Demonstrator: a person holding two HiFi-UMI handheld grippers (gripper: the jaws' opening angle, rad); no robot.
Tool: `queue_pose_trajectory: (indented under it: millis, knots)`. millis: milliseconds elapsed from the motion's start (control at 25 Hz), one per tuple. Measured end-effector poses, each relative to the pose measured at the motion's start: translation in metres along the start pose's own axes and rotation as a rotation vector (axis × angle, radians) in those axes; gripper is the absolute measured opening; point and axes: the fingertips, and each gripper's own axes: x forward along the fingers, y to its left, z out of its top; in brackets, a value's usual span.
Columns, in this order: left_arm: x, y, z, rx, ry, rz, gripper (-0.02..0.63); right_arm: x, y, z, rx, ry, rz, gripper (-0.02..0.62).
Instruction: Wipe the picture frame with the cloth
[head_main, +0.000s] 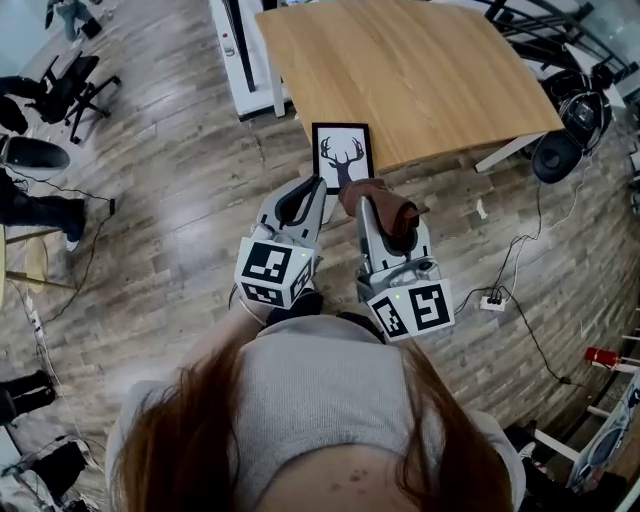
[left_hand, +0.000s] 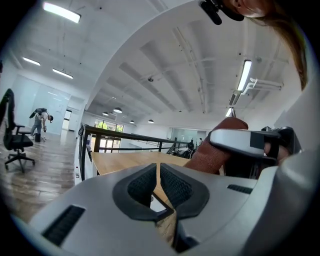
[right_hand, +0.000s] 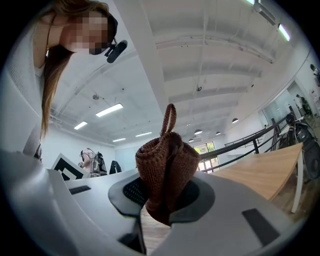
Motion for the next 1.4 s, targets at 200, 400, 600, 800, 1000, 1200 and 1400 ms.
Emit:
queue_pose_trajectory:
  millis: [200,400,600,800,1000,1200,1400]
  knots:
    - [0.027,0.022,-0.02,0.001,0.093,0.028,0.017,0.018,-0.024,-0.005,0.009,0.027,-0.024,0.097]
    - [0.052,0.033,-0.037,-0.086,0.148,0.016,0.1,0.035,-0.049,-0.001,0.018,0.038,-0.005,0.097]
    - [0.075,0.063,-0.093,-0.27,0.289,-0.01,0.253,0.048,-0.066,-0.008,0.036,0.055,-0.001,0.097]
    - [0.098,0.098,-0.169,-0.479,0.458,-0.02,0.261,0.045,-0.08,-0.025,0.061,0.095,-0.026,0.097]
    - [0.12,0.096,-0.195,-0.631,0.536,-0.128,0.261,0.041,-0.091,-0.033,0.075,0.119,-0.052,0.097]
    - [0.13,0.085,-0.215,-0.701,0.631,-0.221,0.261,0.04,-0.098,-0.037,0.084,0.131,-0.07,0.097]
    - [0.137,0.062,-0.219,-0.721,0.68,-0.357,0.261,0.04,-0.106,-0.041,0.105,0.144,-0.077,0.097]
